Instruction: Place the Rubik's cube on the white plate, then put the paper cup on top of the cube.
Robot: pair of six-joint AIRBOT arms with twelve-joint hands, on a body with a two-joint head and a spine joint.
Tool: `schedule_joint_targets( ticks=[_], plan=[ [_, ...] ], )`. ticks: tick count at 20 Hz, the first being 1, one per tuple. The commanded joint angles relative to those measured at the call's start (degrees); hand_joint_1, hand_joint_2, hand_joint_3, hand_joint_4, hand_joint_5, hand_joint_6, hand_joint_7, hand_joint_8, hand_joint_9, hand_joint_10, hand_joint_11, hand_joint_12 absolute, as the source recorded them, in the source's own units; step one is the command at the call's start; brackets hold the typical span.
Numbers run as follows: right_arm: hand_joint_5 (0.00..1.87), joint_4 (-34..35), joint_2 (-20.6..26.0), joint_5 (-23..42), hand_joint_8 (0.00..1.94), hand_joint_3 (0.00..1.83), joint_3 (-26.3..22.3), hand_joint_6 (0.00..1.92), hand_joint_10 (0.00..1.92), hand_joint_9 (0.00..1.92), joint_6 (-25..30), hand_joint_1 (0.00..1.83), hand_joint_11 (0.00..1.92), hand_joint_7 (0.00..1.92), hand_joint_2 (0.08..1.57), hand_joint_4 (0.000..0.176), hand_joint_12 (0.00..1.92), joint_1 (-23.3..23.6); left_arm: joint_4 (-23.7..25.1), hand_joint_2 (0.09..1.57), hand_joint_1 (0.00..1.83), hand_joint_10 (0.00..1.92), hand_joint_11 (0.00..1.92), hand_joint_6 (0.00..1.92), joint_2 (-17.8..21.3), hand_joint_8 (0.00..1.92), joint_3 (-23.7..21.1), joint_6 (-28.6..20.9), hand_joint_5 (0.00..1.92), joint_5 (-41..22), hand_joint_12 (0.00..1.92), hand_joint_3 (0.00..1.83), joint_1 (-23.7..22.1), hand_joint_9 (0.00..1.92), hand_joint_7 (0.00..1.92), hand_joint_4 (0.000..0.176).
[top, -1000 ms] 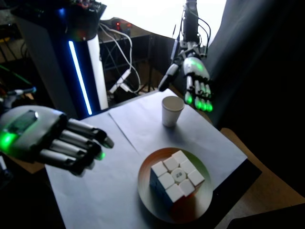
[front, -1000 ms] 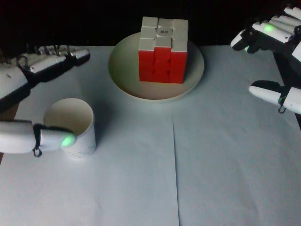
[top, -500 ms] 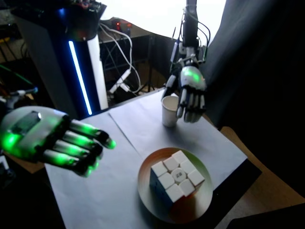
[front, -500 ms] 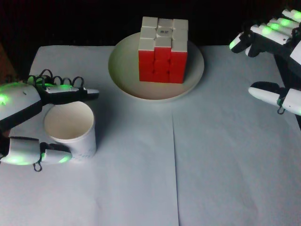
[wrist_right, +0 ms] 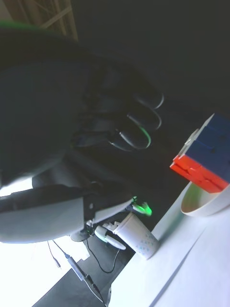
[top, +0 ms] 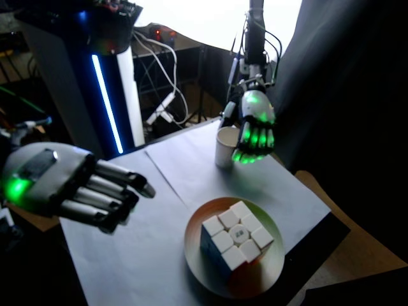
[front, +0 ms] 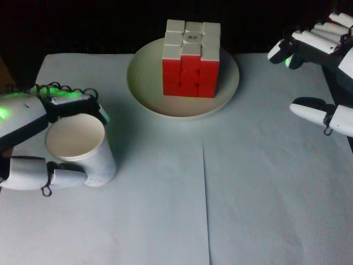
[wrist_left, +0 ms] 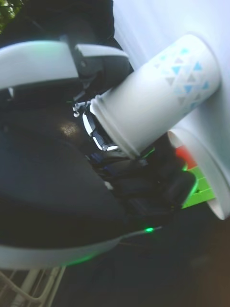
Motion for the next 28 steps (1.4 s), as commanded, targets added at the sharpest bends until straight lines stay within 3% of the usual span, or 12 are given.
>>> schedule_joint_targets(
  ticks=[1,5,7,9,13,16,17,19,22,24,27,28],
  plan=[
    [0.14,0.3,-0.1,7.0,1.25,0.0,0.2,0.98,1.42,0.18,0.1,0.87,0.0,0.23,1.26,0.0,1.75,0.4,-0.9,1.16,0.89,1.79,0.09,1.33,0.6,1.53,-0.3,-0.2,0.18,-8.4,1.92,0.0,-0.6,0.07,0.15,0.129],
    [0.13,0.3,-0.1,7.0,1.32,0.0,0.2,0.98,1.4,0.2,0.1,0.86,0.0,0.32,1.27,0.0,1.65,0.4,-0.8,1.15,0.99,1.74,0.19,1.29,2.3,1.36,-1.3,-0.1,0.11,-12.2,1.92,0.0,-0.8,0.14,0.17,0.066],
    [0.14,0.3,-0.2,7.0,1.22,0.0,0.3,0.98,1.37,0.17,0.1,0.82,0.0,0.25,1.27,0.0,1.63,0.4,-0.4,1.18,0.97,1.81,0.28,1.32,2.7,1.47,-1.3,-0.1,0.15,-12.8,1.92,0.01,-2.0,0.17,0.14,0.075],
    [0.12,0.3,-0.2,7.1,1.25,0.0,0.3,1.0,1.43,0.14,0.1,0.84,0.0,0.25,1.26,0.0,1.68,0.4,1.2,1.17,0.94,1.84,0.24,1.51,2.8,1.59,-0.8,-0.1,0.09,-11.9,1.92,0.0,-5.0,0.16,0.12,0.156],
    [0.1,0.4,-0.5,7.1,1.19,0.0,0.5,1.03,1.4,0.13,0.1,0.82,0.0,0.19,1.27,0.0,1.76,0.4,3.8,1.22,0.99,1.75,0.3,1.37,1.1,1.43,1.7,-0.3,0.18,-8.0,1.92,0.01,-11.5,0.23,0.18,0.074],
    [0.13,0.4,-0.6,7.1,1.21,0.0,0.5,1.02,1.38,0.14,0.1,0.83,0.0,0.24,1.27,0.0,1.57,0.4,6.3,1.29,1.22,1.59,0.29,1.32,-1.2,1.54,4.8,-3.0,0.28,-4.1,1.92,0.0,-16.0,0.31,0.53,0.05],
    [0.14,0.5,-0.6,7.1,1.24,0.0,0.5,1.03,1.39,0.14,0.1,0.84,0.0,0.24,1.27,0.0,1.58,0.4,7.8,1.23,1.14,1.61,0.25,1.28,-2.0,1.37,5.9,-4.4,0.28,-2.7,1.92,0.0,-17.6,0.27,0.34,0.046],
    [0.13,0.5,-0.7,7.1,1.22,0.0,0.5,1.05,1.39,0.12,0.1,0.85,0.0,0.2,1.26,0.0,1.77,0.4,11.6,1.24,1.06,1.71,0.19,1.33,-4.3,1.41,8.8,-8.4,0.23,1.5,1.92,0.0,-21.9,0.18,0.22,0.116],
    [0.14,0.5,-0.7,7.1,1.23,0.0,0.5,1.02,1.38,0.15,0.1,0.88,0.0,0.23,1.27,0.0,1.66,0.4,16.1,1.31,1.25,1.7,0.26,1.45,-6.9,1.61,11.6,-10.1,0.21,7.5,1.92,0.0,-27.1,0.26,0.59,0.118],
    [0.17,0.5,-0.8,7.1,1.25,0.0,0.5,0.97,1.43,0.19,0.1,0.85,0.0,0.26,1.27,0.0,1.74,0.4,18.8,1.2,0.94,1.83,0.31,1.4,-8.6,1.56,13.9,-12.8,0.23,9.9,1.92,0.0,-29.9,0.22,0.21,0.172],
    [0.13,0.5,-0.8,7.1,1.28,0.0,0.6,0.98,1.41,0.18,0.1,0.84,0.0,0.3,1.27,0.0,1.69,0.4,19.6,1.15,1.04,1.83,0.44,1.39,-9.3,1.59,15.0,-13.2,0.33,10.3,1.92,0.0,-33.0,0.35,0.34,0.125],
    [0.12,0.5,-0.8,7.1,1.22,0.0,0.5,0.97,1.41,0.17,0.1,0.83,0.0,0.26,1.27,0.0,1.67,0.4,20.3,1.17,1.02,1.86,0.45,1.47,-9.4,1.63,15.2,-13.2,0.31,10.5,1.92,0.0,-34.8,0.37,0.36,0.135]
  ],
)
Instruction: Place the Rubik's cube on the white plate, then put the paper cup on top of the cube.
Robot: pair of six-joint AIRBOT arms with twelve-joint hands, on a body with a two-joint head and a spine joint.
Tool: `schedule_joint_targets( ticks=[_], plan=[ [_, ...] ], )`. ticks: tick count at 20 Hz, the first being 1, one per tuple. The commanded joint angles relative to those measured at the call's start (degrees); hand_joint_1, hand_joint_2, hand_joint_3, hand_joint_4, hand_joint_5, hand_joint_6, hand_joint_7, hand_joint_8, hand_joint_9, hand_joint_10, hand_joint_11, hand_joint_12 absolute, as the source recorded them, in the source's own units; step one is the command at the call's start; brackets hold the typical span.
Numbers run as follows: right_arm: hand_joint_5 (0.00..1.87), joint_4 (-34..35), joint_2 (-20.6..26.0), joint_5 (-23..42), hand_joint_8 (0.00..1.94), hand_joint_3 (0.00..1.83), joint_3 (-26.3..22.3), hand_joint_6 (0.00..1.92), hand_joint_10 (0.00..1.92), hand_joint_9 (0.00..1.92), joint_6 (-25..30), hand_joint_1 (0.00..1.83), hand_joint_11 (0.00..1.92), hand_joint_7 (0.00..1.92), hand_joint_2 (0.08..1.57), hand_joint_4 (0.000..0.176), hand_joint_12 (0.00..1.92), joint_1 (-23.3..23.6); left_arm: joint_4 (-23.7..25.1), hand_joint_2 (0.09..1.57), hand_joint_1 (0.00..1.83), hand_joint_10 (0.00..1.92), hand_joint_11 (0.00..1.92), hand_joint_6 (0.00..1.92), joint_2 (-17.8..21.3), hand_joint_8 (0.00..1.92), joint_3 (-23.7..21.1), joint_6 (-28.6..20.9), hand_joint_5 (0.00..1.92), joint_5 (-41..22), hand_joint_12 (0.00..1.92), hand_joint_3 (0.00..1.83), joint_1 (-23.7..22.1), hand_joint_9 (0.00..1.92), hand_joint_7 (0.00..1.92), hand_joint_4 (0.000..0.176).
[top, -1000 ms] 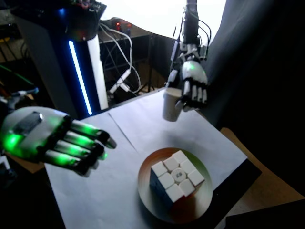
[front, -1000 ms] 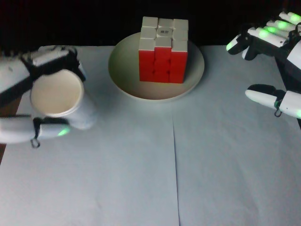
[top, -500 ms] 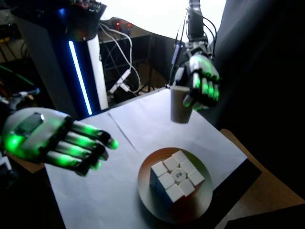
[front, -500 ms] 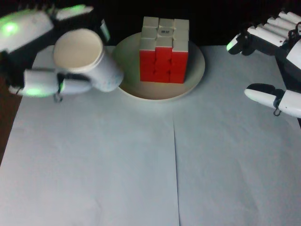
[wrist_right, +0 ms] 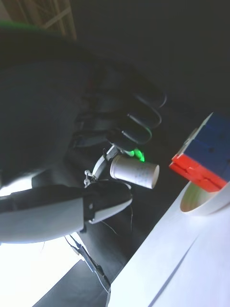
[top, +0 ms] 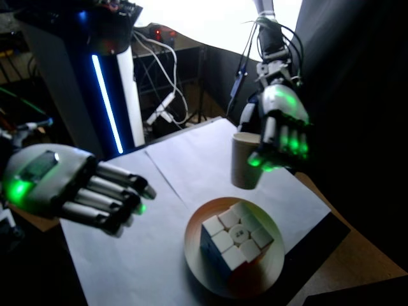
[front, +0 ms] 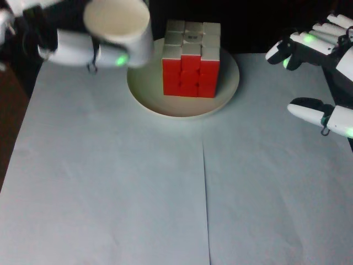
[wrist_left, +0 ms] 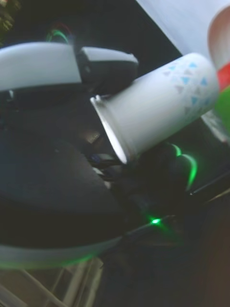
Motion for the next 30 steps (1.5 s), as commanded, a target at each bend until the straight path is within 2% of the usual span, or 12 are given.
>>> schedule_joint_targets(
  ticks=[1,3,4,7,10,12,16,18,21,27,28,30],
  plan=[
    [0.12,0.3,-0.2,7.1,1.2,0.0,0.1,0.96,1.41,0.18,0.1,0.82,0.0,0.25,1.27,0.0,1.63,0.4,-1.2,1.18,1.01,1.83,0.39,1.46,-0.7,1.61,0.7,-0.2,0.3,-6.4,1.92,0.0,-2.5,0.34,0.34,0.121],
    [0.14,0.3,-0.3,7.1,1.28,0.0,0.2,0.9,1.38,0.2,0.1,0.77,0.0,0.26,1.29,0.0,1.64,0.4,-0.4,1.18,0.99,1.72,0.29,1.41,-2.1,1.54,1.8,-0.2,0.31,-5.4,1.92,0.0,-4.7,0.31,0.31,0.102],
    [0.13,0.3,-0.3,7.1,1.25,0.0,0.2,0.88,1.43,0.16,0.1,0.81,0.0,0.23,1.28,0.0,1.75,0.4,0.2,1.21,0.98,1.73,0.39,1.37,-2.8,1.5,2.4,-0.2,0.35,-4.5,1.92,0.0,-5.7,0.38,0.37,0.06],
    [0.14,0.3,-0.4,7.1,1.28,0.0,0.3,0.92,1.49,0.17,0.1,0.81,0.0,0.22,1.26,0.0,1.82,0.4,4.1,1.2,1.02,1.65,0.42,1.32,-6.9,1.44,6.1,-4.4,0.34,-1.7,1.92,0.0,-8.7,0.43,0.41,0.054],
    [0.12,0.3,-0.5,7.1,1.31,0.0,0.3,0.93,1.43,0.16,0.1,0.85,0.0,0.24,1.25,0.0,1.85,0.4,4.0,1.2,1.03,1.65,0.44,1.38,-10.3,1.43,9.1,-6.1,0.34,-0.6,1.92,0.0,-8.7,0.44,0.4,0.009],
    [0.08,0.3,-0.6,7.1,1.15,0.0,0.3,0.93,1.39,0.18,0.1,0.84,0.0,0.2,1.26,0.0,1.81,0.4,3.1,1.2,0.99,1.61,0.37,1.39,-12.2,1.42,10.9,-7.0,0.34,0.3,1.92,0.0,-8.4,0.41,0.38,0.035],
    [0.1,0.3,-0.7,7.1,1.24,0.0,0.4,0.99,1.38,0.12,0.1,0.85,0.0,0.19,1.25,0.0,1.76,0.4,2.4,1.22,0.98,1.47,0.21,1.26,-15.9,1.22,14.4,-9.4,0.37,2.0,1.92,0.0,-7.1,0.32,0.39,0.002],
    [0.11,0.3,-0.8,7.1,1.07,0.0,0.4,0.9,1.4,0.2,0.1,0.86,0.0,0.2,1.26,0.0,1.81,0.4,2.4,1.22,0.99,1.38,0.09,1.29,-17.8,1.14,15.7,-9.9,0.39,3.0,1.92,0.0,-6.8,0.24,0.35,0.025],
    [0.13,0.3,-0.9,7.1,1.28,0.0,0.5,0.94,1.36,0.16,0.1,0.87,0.0,0.22,1.24,0.0,1.67,0.4,3.2,1.21,1.01,1.39,0.16,1.38,-19.1,1.15,16.7,-10.2,0.36,4.6,1.92,0.0,-6.5,0.28,0.37,0.005],
    [0.11,0.3,-1.1,7.1,1.28,0.0,0.5,0.98,1.43,0.15,0.1,0.88,0.0,0.21,1.23,0.0,1.8,0.3,4.2,1.19,0.87,1.14,0.14,0.8,-19.4,0.63,16.8,-10.3,0.21,5.6,1.89,0.0,-6.6,0.25,0.35,0.032],
    [0.1,0.3,-1.1,7.1,1.1,0.0,0.5,0.98,1.38,0.19,0.1,0.88,0.0,0.19,1.25,0.0,1.79,0.3,4.2,1.19,0.8,1.01,0.01,0.69,-19.3,0.53,16.8,-10.3,0.18,5.5,1.83,0.0,-6.7,0.19,0.3,0.01],
    [0.12,0.3,-1.1,7.1,1.15,0.0,0.5,0.93,1.33,0.19,0.1,0.91,0.0,0.22,1.25,0.0,1.7,0.2,4.2,1.16,0.75,0.84,0.0,0.55,-19.2,0.29,16.7,-10.3,0.21,5.4,1.74,0.0,-6.9,0.19,0.36,0.036]
  ],
)
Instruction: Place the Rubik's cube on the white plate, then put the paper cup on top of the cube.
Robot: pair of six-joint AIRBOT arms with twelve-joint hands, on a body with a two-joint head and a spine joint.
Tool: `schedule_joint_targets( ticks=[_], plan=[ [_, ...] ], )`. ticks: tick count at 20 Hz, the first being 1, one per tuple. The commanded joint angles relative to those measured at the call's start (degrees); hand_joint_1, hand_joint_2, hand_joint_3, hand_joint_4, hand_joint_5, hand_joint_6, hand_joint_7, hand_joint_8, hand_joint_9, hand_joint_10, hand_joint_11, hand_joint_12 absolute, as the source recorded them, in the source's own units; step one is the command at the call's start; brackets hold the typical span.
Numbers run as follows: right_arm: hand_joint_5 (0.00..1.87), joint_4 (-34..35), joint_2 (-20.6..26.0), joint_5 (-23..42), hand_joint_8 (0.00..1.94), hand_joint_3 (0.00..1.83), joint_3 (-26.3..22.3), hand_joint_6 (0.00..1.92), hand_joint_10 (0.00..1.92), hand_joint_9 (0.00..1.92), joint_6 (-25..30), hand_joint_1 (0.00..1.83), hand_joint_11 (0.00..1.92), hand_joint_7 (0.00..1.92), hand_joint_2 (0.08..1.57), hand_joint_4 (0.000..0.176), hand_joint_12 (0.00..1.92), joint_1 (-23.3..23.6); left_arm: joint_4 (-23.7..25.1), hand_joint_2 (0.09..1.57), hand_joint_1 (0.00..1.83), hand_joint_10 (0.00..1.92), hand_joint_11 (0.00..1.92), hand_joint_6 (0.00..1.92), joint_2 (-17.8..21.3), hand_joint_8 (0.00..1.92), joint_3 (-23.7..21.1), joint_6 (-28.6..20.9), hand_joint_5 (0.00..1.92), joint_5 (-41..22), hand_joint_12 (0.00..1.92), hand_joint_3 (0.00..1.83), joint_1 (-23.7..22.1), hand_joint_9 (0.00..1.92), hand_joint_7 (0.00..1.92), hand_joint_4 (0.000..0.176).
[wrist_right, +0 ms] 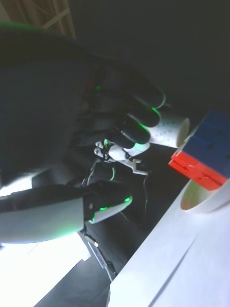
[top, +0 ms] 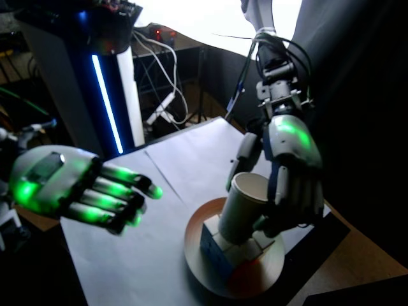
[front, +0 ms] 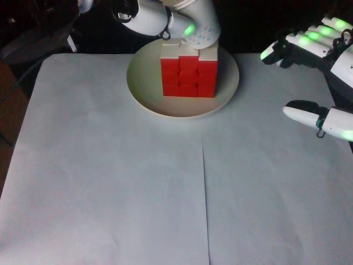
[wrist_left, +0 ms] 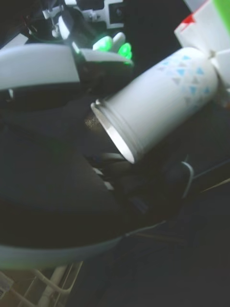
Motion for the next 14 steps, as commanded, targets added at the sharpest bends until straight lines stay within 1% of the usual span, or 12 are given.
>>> schedule_joint_targets(
  ticks=[1,3,4,5,6,7,9,10,11,12,13,14],
  plan=[
    [0.11,0.3,-0.1,7.1,1.22,0.0,0.2,0.95,1.4,0.14,0.1,0.88,0.0,0.2,1.24,0.0,1.73,0.2,-0.9,1.15,0.74,0.88,0.01,0.53,0.2,0.24,-0.1,0.0,0.21,-5.3,1.77,0.0,-1.1,0.18,0.37,0.047],
    [0.1,0.3,-0.1,7.1,1.14,0.0,0.2,0.95,1.42,0.16,0.1,0.88,0.0,0.19,1.24,0.0,1.79,0.2,-0.8,1.15,0.74,0.83,0.02,0.52,0.4,0.19,-0.3,0.0,0.22,-5.5,1.76,0.0,-1.3,0.2,0.39,0.047],
    [0.11,0.3,-0.2,7.1,1.16,0.0,0.2,0.9,1.41,0.15,0.1,0.87,0.0,0.2,1.23,0.0,1.79,0.2,-0.8,1.16,0.72,0.81,0.0,0.51,0.4,0.16,-0.3,0.0,0.21,-5.6,1.72,0.0,-1.5,0.18,0.39,0.056],
    [0.13,0.3,-0.2,7.1,1.23,0.0,0.2,0.95,1.37,0.19,0.1,0.89,0.0,0.23,1.23,0.0,1.74,0.1,-0.7,1.16,0.72,0.83,0.0,0.52,0.4,0.15,-0.3,0.0,0.21,-5.5,1.75,0.0,-1.5,0.19,0.39,0.061],
    [0.12,0.3,-0.2,7.1,1.27,0.0,0.2,0.96,1.38,0.17,0.1,0.9,0.0,0.22,1.23,0.0,1.75,0.1,-0.6,1.16,0.71,0.86,0.0,0.54,0.4,0.14,-0.3,0.0,0.2,-5.5,1.77,0.0,-1.6,0.19,0.4,0.058],
    [0.12,0.4,-0.2,7.1,1.35,0.0,0.2,0.97,1.29,0.14,0.1,0.88,0.0,0.24,1.23,0.0,1.6,0.1,-0.5,1.15,0.72,0.86,0.0,0.55,0.4,0.13,-0.3,0.0,0.2,-5.5,1.77,0.0,-1.6,0.18,0.4,0.059],
    [0.12,0.4,-0.2,7.1,1.14,0.0,0.2,0.9,1.35,0.18,0.1,0.88,0.0,0.21,1.25,0.0,1.73,0.1,-0.5,1.15,0.72,0.81,0.0,0.56,0.4,0.1,-0.3,0.0,0.2,-5.4,1.71,0.0,-1.6,0.19,0.41,0.059],
    [0.13,0.5,-0.2,7.1,1.11,0.0,0.2,0.85,1.37,0.23,0.1,0.85,0.0,0.23,1.25,0.0,1.77,0.1,-0.1,1.15,0.74,0.81,0.0,0.58,0.4,0.1,-0.3,0.0,0.21,-5.2,1.72,0.0,-1.8,0.2,0.42,0.057],
    [0.14,0.5,-0.2,7.1,1.13,0.0,0.2,0.85,1.4,0.18,0.1,0.87,0.0,0.23,1.24,0.0,1.76,0.1,0.4,1.15,0.73,0.8,0.0,0.63,0.4,0.08,-0.3,0.0,0.19,-4.9,1.72,0.0,-2.0,0.19,0.42,0.066],
    [0.1,0.5,-0.3,7.1,1.25,0.0,0.2,0.95,1.38,0.13,0.1,0.85,0.0,0.2,1.24,0.0,1.78,0.0,1.6,1.14,0.73,0.8,0.02,0.62,0.4,0.07,-0.4,0.0,0.18,-4.4,1.75,0.0,-2.4,0.21,0.42,0.055],
    [0.11,0.5,-0.3,7.1,1.21,0.0,0.2,0.95,1.4,0.15,0.1,0.87,0.0,0.21,1.24,0.0,1.83,0.0,2.3,1.15,0.74,0.8,0.0,0.62,0.5,0.07,-0.5,0.0,0.18,-4.0,1.75,0.0,-2.8,0.2,0.42,0.039],
    [0.1,0.5,-0.3,7.1,1.19,0.0,0.2,0.93,1.37,0.17,0.1,0.88,0.0,0.21,1.24,0.0,1.8,0.0,3.4,1.15,0.73,0.81,0.0,0.61,0.5,0.07,-0.7,0.0,0.18,-3.4,1.75,0.0,-3.3,0.2,0.43,0.036]
  ],
)
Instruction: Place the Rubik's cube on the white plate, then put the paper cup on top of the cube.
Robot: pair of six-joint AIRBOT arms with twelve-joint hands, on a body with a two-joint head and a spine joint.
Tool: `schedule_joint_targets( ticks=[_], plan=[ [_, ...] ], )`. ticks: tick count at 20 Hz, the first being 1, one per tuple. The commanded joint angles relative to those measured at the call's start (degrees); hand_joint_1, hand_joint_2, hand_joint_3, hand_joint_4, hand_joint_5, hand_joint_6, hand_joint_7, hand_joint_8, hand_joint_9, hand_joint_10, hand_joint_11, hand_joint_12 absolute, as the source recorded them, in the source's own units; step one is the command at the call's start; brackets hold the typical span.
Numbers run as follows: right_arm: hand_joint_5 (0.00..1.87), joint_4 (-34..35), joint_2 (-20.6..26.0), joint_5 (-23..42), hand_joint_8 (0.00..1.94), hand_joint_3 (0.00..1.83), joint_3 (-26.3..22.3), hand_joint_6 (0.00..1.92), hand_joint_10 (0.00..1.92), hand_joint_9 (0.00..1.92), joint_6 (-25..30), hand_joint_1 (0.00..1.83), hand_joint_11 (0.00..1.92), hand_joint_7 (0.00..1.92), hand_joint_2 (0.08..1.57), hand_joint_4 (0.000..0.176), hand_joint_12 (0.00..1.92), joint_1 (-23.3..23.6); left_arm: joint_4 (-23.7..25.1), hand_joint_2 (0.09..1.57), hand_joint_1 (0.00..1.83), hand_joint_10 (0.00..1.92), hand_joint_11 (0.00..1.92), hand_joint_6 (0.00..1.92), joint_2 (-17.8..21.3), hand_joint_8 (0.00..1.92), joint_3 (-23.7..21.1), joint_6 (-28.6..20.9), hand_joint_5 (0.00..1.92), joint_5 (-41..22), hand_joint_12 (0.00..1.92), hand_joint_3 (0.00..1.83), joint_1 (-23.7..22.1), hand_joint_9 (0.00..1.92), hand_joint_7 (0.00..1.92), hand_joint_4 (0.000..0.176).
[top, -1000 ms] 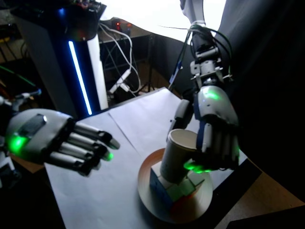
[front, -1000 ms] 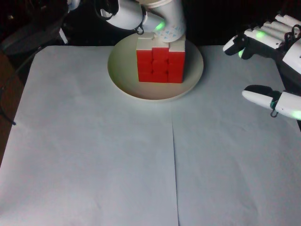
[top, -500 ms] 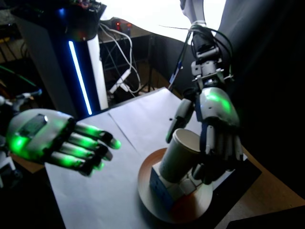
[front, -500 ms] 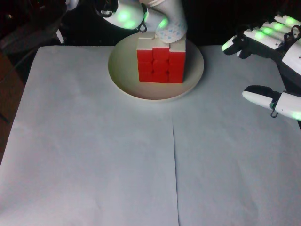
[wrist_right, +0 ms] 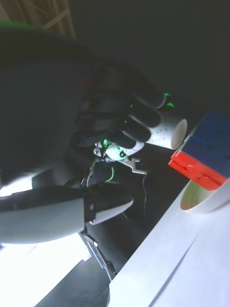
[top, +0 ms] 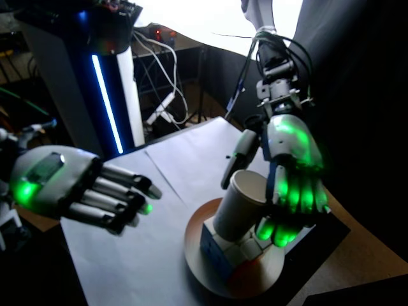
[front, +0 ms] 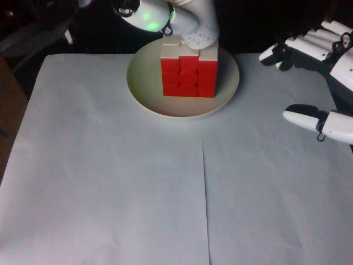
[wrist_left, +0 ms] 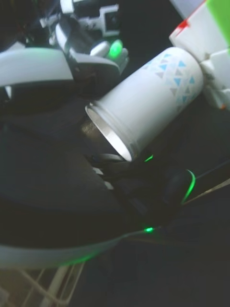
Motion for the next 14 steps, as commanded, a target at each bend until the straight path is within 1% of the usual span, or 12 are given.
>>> schedule_joint_targets(
  ticks=[1,2,3,4,5,6,7,9,10,11,12,14],
  plan=[
    [0.12,0.2,0.0,7.2,1.17,0.0,0.2,0.91,1.34,0.19,0.1,0.86,0.0,0.24,1.24,0.0,1.77,0.3,-0.4,1.15,0.73,0.84,0.0,0.62,0.1,0.07,-0.3,-0.2,0.18,-4.8,1.76,0.0,-1.5,0.19,0.43,0.03],
    [0.13,0.3,-0.1,7.2,1.26,0.0,0.2,0.89,1.35,0.19,0.1,0.86,0.0,0.25,1.24,0.0,1.79,0.3,0.2,1.15,0.74,0.88,0.02,0.65,0.1,0.06,-0.3,-0.2,0.18,-4.3,1.78,0.0,-1.8,0.19,0.43,0.034],
    [0.11,0.3,-0.1,7.2,1.32,0.0,0.2,0.93,1.35,0.13,0.1,0.87,0.0,0.21,1.24,0.0,1.73,0.3,1.1,1.14,0.76,0.93,0.04,0.66,0.1,0.05,-0.4,-0.2,0.18,-3.8,1.83,0.0,-2.2,0.18,0.44,0.031],
    [0.09,0.3,-0.1,7.2,1.3,0.0,0.3,0.95,1.4,0.1,0.1,0.86,0.0,0.17,1.24,0.0,1.76,0.3,1.5,1.13,0.78,0.98,0.05,0.68,0.2,0.06,-0.4,-0.2,0.19,-3.6,1.85,0.0,-2.4,0.18,0.45,0.029],
    [0.1,0.3,-0.1,7.2,1.25,0.0,0.3,0.93,1.39,0.14,0.1,0.87,0.0,0.21,1.25,0.0,1.76,0.3,1.8,1.13,0.77,0.98,0.04,0.68,0.2,0.06,-0.4,-0.2,0.19,-3.4,1.84,0.0,-2.5,0.17,0.45,0.033],
    [0.13,0.3,-0.1,7.2,1.01,0.0,0.3,0.86,1.36,0.23,0.1,0.85,0.0,0.26,1.26,0.0,1.81,0.3,2.4,1.12,0.79,0.98,0.03,0.68,0.2,0.06,-0.5,-0.2,0.19,-3.0,1.84,0.0,-2.7,0.16,0.46,0.026],
    [0.12,0.3,-0.1,7.2,1.16,0.0,0.3,0.87,1.33,0.2,0.1,0.85,0.0,0.26,1.27,0.0,1.77,0.3,3.2,1.12,0.8,0.96,0.04,0.63,0.2,0.05,-0.5,-0.2,0.2,-2.4,1.83,0.0,-2.9,0.15,0.45,0.021],
    [0.09,0.3,-0.1,7.2,1.28,0.0,0.3,0.96,1.4,0.13,0.1,0.86,0.0,0.21,1.25,0.0,1.76,0.2,4.1,1.12,0.79,0.94,0.07,0.55,0.1,0.04,-0.6,-0.2,0.22,-1.7,1.82,0.0,-3.0,0.17,0.44,0.015],
    [0.09,0.3,-0.1,7.2,1.29,0.0,0.3,0.99,1.46,0.17,0.1,0.85,0.0,0.21,1.25,0.0,1.84,0.2,4.2,1.12,0.78,0.95,0.07,0.53,0.1,0.03,-0.6,-0.2,0.22,-1.4,1.82,0.0,-3.1,0.15,0.43,0.015],
    [0.1,0.4,-0.1,7.2,1.28,0.0,0.3,0.97,1.38,0.19,0.1,0.85,0.0,0.25,1.25,0.0,1.83,0.2,4.7,1.12,0.78,1.0,0.06,0.57,0.1,0.03,-0.6,-0.2,0.2,-1.1,1.85,0.0,-3.1,0.14,0.44,0.017],
    [0.11,0.4,-0.1,7.2,1.16,0.0,0.3,0.92,1.36,0.2,0.1,0.85,0.0,0.24,1.26,0.0,1.82,0.2,5.4,1.12,0.78,1.0,0.05,0.58,0.0,0.02,-0.6,-0.2,0.19,-0.7,1.85,0.0,-3.2,0.13,0.42,0.017],
    [0.1,0.4,-0.1,7.2,1.21,0.0,0.3,0.94,1.37,0.13,0.1,0.88,0.0,0.23,1.25,0.0,1.78,0.2,5.8,1.1,0.72,0.94,0.0,0.54,-0.1,0.0,-0.6,-0.2,0.09,-0.4,1.85,0.0,-3.3,0.04,0.29,0.054]
  ],
)
